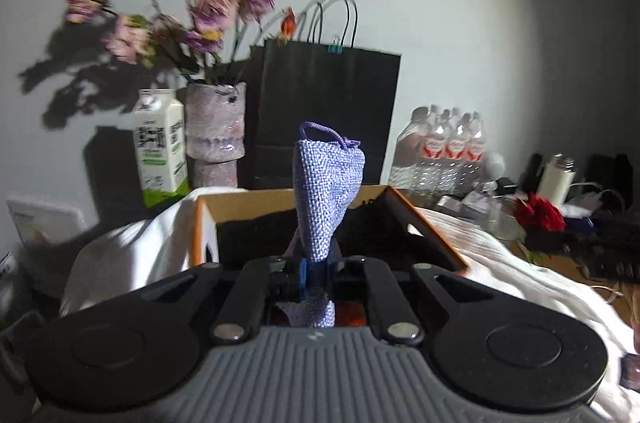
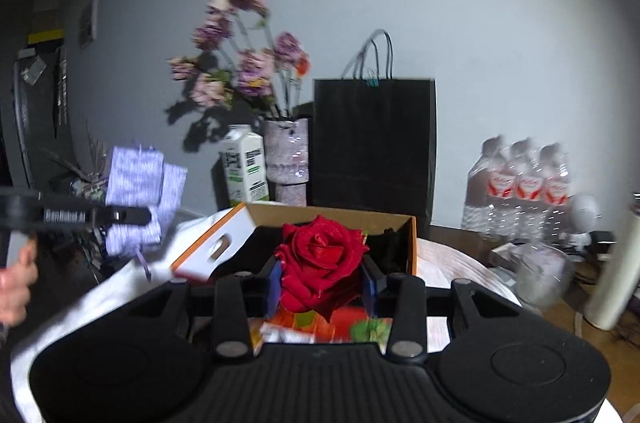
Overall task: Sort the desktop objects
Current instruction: 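Carry the rose and pouch into the orange box and open both tools, then withdraw both tools from the box back toward the table objects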
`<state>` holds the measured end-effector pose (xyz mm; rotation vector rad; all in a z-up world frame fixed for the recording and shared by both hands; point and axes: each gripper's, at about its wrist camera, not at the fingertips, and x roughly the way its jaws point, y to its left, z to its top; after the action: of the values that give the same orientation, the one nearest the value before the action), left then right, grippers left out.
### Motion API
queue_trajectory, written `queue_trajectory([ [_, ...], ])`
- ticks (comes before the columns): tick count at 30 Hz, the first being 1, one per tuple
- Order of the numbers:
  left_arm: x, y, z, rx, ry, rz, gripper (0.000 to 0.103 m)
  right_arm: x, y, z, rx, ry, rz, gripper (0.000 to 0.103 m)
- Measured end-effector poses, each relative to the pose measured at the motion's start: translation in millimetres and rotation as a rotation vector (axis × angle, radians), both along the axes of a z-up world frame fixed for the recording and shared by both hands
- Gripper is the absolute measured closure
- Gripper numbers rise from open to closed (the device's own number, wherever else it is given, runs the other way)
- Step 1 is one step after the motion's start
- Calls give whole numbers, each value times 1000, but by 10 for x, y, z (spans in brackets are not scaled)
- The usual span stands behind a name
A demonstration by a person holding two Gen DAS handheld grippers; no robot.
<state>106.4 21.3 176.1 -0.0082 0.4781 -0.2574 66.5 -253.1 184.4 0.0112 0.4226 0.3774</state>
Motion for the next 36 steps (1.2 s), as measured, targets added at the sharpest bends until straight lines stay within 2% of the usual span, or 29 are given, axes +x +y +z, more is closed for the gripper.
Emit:
queue_trajectory([
  [3,714,-126,-200,70,86,36,94,839,108,-122,23,112,-31,65],
  [6,1344,-190,-483,159,174,116,94,1608,215,-371,-13,219,-75,65],
  [8,1638,-164,-633,182,207,157,93,1989,302,-532,-52,262,-92,65],
  [10,1870,-112,-759,178,242,182,81,2323,352,-693,-74,305,-108,64],
  [11,1940,-98,-810,182,248,192,57,2454,365,-767,-83,325,-120,63],
  [12,1980,-92,-833,194,242,204,42,2574,386,-856,-98,340,-136,59],
  [14,1954,-91,-810,210,211,211,35,2715,428,-966,-147,359,-185,44],
  [15,1934,-82,-772,205,208,196,26,2749,436,-987,-168,356,-216,39],
  [17,1790,-66,-672,179,197,154,16,2624,394,-947,-127,320,-214,35],
  [19,1585,-37,-547,165,171,141,11,2419,313,-861,-69,297,-194,22],
  [23,983,3,-315,107,119,127,1,1888,239,-633,-46,268,-187,20],
  [24,809,8,-275,96,110,131,0,1716,212,-586,-32,247,-180,15],
  [25,641,15,-244,93,104,137,0,1541,194,-558,-19,228,-173,11],
  [31,-328,-28,-231,103,87,156,0,577,131,-515,26,221,-61,11],
  [36,-1062,-92,-328,144,-17,185,0,-327,251,-637,-13,148,20,10],
])
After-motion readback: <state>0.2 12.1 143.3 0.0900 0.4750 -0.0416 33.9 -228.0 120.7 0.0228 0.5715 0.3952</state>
